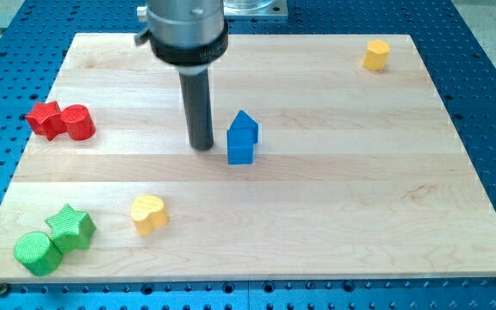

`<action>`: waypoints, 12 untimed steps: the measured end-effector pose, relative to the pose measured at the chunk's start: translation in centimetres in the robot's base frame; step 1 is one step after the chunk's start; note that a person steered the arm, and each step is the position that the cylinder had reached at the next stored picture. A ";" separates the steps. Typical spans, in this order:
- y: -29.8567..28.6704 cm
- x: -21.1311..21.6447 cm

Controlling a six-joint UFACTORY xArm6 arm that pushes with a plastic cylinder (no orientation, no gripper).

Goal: Move the heart horizontal to the right of the red circle

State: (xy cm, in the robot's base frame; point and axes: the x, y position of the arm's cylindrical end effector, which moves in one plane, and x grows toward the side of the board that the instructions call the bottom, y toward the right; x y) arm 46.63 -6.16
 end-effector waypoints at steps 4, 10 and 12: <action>-5.1 14.7; -3.7 -1.2; -3.1 3.9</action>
State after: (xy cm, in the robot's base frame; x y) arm 50.57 -9.25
